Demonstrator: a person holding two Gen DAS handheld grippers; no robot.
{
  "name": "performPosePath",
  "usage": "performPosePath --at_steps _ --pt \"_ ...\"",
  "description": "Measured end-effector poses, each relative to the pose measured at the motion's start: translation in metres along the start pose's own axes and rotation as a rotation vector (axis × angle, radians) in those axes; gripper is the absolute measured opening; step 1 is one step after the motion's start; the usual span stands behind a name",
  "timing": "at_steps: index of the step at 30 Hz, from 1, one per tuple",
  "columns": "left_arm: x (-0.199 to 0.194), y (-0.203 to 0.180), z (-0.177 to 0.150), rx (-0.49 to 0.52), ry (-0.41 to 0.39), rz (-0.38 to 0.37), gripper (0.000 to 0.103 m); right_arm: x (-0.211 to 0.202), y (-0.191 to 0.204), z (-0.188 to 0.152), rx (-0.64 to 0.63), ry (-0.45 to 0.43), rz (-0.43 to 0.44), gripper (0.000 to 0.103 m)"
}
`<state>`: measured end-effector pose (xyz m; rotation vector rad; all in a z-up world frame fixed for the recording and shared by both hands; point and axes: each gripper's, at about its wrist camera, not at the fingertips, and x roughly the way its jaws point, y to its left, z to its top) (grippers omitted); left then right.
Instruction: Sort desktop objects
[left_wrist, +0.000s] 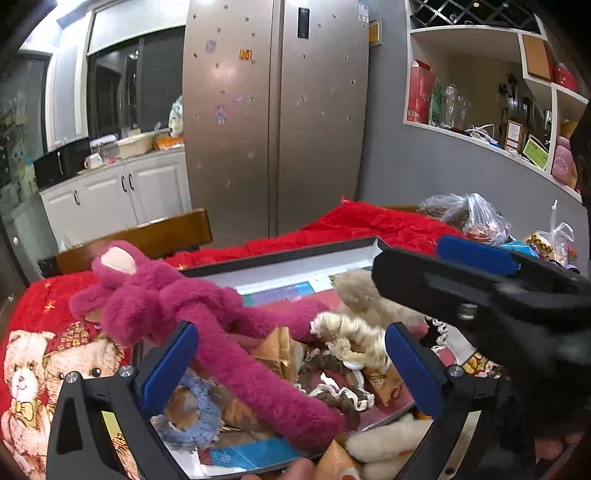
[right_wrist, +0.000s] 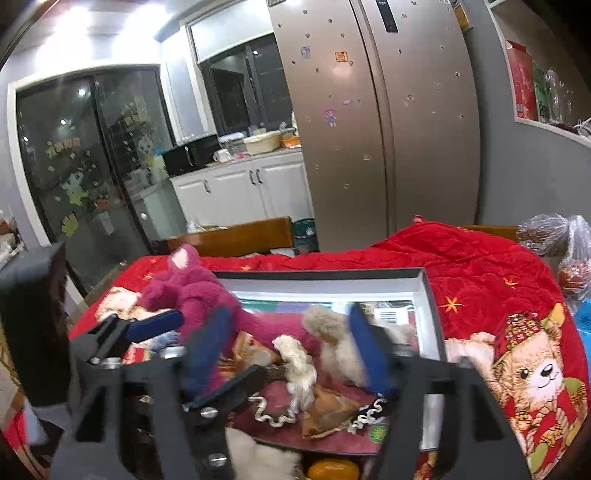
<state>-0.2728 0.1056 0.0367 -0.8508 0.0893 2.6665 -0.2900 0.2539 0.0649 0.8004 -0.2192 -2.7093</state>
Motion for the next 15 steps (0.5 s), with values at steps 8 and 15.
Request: performPosePath --at_steps 8,15 --pt "-0.009 0.009 0.006 -0.025 -0.052 0.027 0.103 -0.012 0.009 0.006 -0.071 -0.041 -0.095 0.103" --pt "-0.014 0.014 0.009 -0.034 -0.071 0.065 0.103 -0.015 0.008 0.006 -0.053 -0.048 -0.102 0.103"
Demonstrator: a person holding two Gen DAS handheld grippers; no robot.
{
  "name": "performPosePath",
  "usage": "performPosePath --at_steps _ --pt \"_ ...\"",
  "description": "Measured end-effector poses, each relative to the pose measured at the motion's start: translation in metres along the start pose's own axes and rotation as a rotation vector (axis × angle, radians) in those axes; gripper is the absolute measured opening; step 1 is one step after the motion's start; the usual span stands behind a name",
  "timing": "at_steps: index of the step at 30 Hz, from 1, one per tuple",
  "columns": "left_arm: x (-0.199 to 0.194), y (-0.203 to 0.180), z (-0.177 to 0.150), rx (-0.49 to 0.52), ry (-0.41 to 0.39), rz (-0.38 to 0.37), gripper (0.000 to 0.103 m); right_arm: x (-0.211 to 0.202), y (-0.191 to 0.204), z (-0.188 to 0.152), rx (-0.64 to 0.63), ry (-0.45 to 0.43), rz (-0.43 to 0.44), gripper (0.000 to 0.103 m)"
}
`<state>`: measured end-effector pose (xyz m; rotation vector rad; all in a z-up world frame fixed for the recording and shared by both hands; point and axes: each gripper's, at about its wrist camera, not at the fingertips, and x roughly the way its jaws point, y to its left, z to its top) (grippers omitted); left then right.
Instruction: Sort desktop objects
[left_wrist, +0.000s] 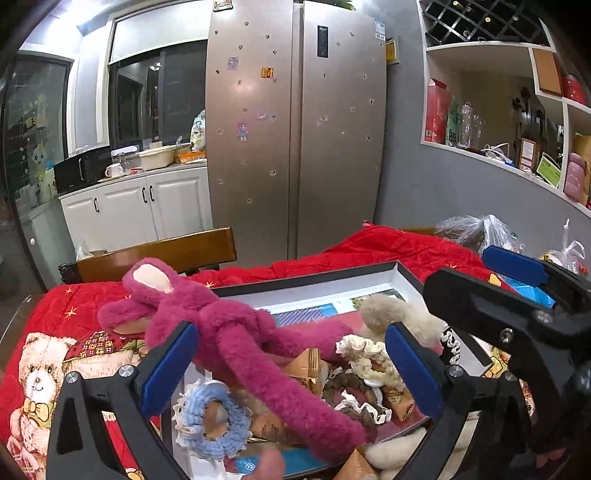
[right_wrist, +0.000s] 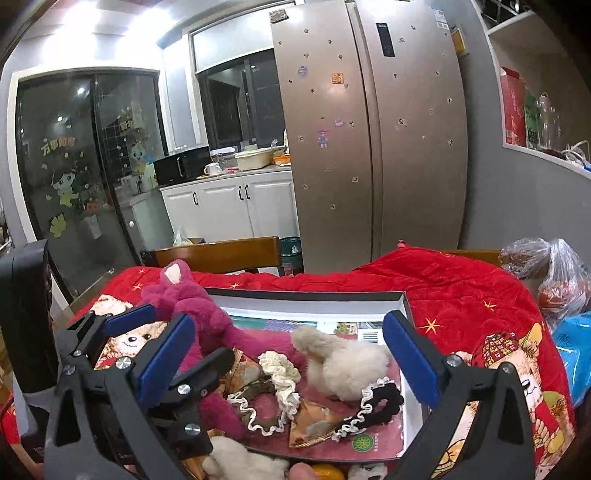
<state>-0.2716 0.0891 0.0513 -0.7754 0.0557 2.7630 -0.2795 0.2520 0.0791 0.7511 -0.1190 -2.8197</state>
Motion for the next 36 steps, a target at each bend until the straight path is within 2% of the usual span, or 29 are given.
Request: performPosePath --at_steps 6,13,17,21,26,30,34,36 --pt "-0.008 0.003 0.001 -0.010 -0.045 0.029 0.103 -0.003 -0.002 0.003 0.021 -0.007 -0.007 0.103" --pt "-0.042 0.006 0.001 -0.017 -0.153 0.086 0.103 -0.026 0.025 0.009 -0.068 -0.082 -0.108 0.103" --pt "-0.084 0.007 -0.001 -0.029 -0.230 0.090 0.103 -0.056 0.046 0.013 -0.090 -0.145 -0.054 0.103" --pt "-0.136 0.007 -0.010 -0.026 -0.307 0.080 0.103 -0.093 0.066 0.011 -0.090 -0.211 -0.050 0.103" --pt "-0.198 0.015 -0.035 -0.046 -0.394 0.076 0.103 -0.142 0.090 -0.008 -0.094 -0.251 -0.029 0.103" --pt "-0.226 0.015 -0.059 -0.026 -0.358 0.084 0.103 -0.173 0.104 -0.039 -0.086 -0.258 -0.014 0.103" --pt "-0.232 0.013 -0.093 -0.045 -0.242 -0.002 0.103 -0.194 0.107 -0.077 -0.039 -0.232 -0.005 0.103" --pt "-0.229 0.011 -0.110 -0.042 -0.190 0.006 0.103 -0.194 0.110 -0.092 -0.040 -0.212 -0.015 0.103"
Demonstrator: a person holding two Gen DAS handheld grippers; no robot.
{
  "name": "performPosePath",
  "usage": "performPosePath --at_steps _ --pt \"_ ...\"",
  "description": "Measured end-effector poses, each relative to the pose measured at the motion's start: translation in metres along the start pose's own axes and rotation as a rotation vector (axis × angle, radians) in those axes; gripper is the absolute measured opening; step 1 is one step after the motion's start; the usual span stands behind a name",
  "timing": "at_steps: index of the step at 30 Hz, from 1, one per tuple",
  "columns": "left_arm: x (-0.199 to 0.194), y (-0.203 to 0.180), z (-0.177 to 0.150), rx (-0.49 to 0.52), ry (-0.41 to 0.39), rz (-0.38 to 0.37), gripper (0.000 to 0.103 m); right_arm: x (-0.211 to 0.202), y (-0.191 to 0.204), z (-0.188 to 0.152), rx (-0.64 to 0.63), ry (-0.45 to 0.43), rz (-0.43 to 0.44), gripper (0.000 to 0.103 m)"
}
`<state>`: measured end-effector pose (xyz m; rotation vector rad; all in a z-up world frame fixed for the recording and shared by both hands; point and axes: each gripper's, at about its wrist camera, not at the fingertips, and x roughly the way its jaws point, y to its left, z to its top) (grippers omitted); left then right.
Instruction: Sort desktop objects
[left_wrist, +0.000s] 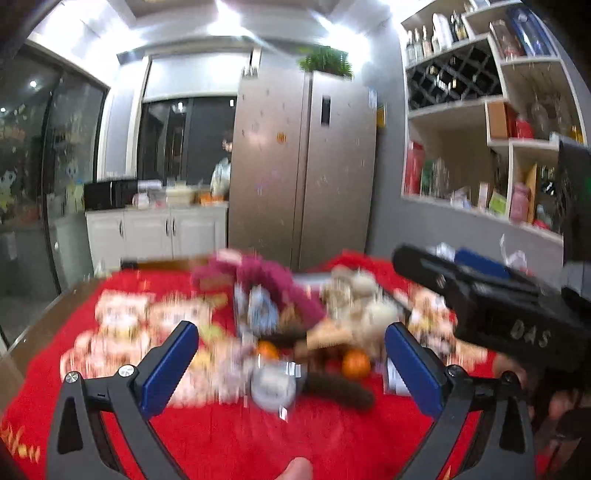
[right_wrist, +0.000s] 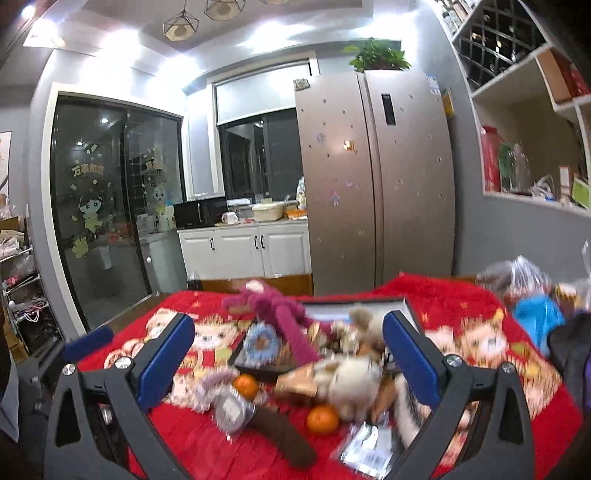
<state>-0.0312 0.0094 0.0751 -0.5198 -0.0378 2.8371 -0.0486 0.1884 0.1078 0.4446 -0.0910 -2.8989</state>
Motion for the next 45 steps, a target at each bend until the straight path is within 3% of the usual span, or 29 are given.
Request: performPosePath --at_steps 5,9,12,20,29,45 --pt "-0.015 0.004 -0.037 -0.013 0.011 0.044 0.103 -0.001 0.009 -0.048 -0.019 0.072 -0.008 0.103" --pt "-0.006 -0.001 -0.054 0.043 0.083 0.070 0.103 0.007 0.007 -0.081 -0.011 0.143 -0.012 0.103" --pt "-0.004 -0.003 -0.061 0.043 0.107 0.042 0.103 0.012 0.005 -0.092 -0.003 0.176 -0.015 0.103" --pt "-0.017 -0.004 -0.061 0.029 0.041 0.125 0.103 0.009 -0.007 -0.086 0.044 0.144 -0.040 0.103" --pt "-0.019 0.007 -0.060 -0.018 0.028 0.097 0.103 0.005 0.001 -0.088 -0.037 0.110 -0.099 0.103" --pt "-0.018 0.004 -0.061 -0.010 0.045 0.105 0.103 0.016 -0.002 -0.094 -0.019 0.166 -0.067 0.103"
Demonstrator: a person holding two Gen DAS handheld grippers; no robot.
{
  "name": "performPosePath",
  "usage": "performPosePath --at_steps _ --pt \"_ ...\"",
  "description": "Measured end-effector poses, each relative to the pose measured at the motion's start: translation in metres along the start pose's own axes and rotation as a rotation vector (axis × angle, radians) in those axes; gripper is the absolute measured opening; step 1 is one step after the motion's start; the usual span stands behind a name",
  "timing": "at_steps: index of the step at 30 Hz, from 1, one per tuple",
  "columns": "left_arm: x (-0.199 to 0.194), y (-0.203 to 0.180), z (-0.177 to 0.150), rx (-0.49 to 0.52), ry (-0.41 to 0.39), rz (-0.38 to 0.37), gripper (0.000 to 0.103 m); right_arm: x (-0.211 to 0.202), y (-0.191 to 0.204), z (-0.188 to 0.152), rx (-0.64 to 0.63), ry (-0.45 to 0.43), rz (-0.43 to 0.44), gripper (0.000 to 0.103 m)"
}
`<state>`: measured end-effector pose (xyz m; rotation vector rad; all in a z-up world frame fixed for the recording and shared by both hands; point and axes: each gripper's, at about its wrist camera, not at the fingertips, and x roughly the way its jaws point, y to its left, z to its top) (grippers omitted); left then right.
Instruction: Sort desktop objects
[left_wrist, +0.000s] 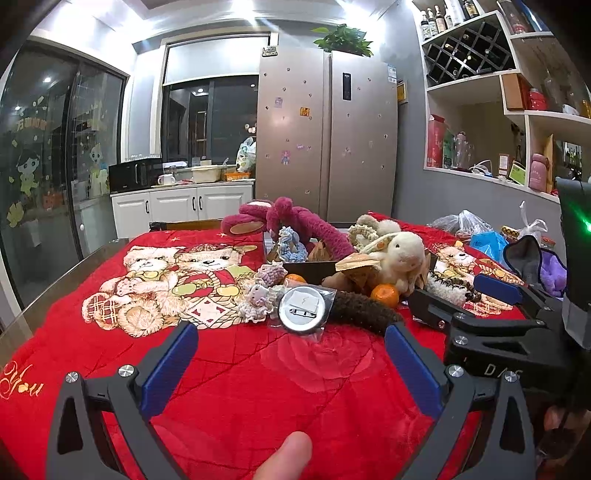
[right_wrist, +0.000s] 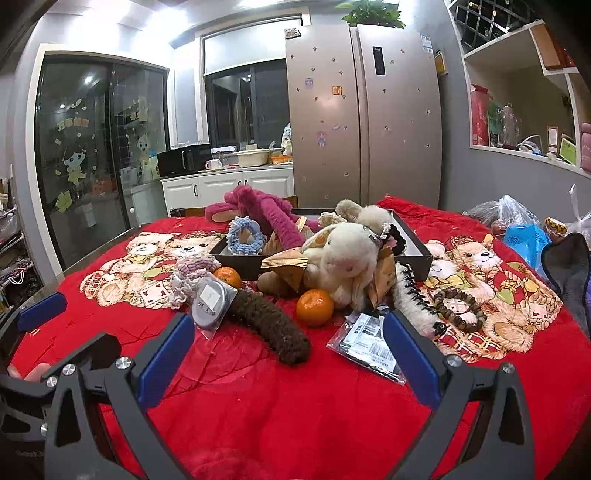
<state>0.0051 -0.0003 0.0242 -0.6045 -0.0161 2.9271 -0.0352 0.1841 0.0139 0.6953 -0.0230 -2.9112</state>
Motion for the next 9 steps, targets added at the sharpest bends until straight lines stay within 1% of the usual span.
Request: performPosePath --at_steps 4,9 --pt "-0.0036 0.0002 -0.0009 -0.002 -0.017 0.007 0.103 -0.0004 0.0014 -0.0003 -0.005 -0.001 0.010 0.103" --pt "-0.0041 0.0008 -0.0008 -0.002 -0.020 0.006 0.103 -0.0015 0.0012 -0.0008 -0.002 -0.005 0.001 0.103"
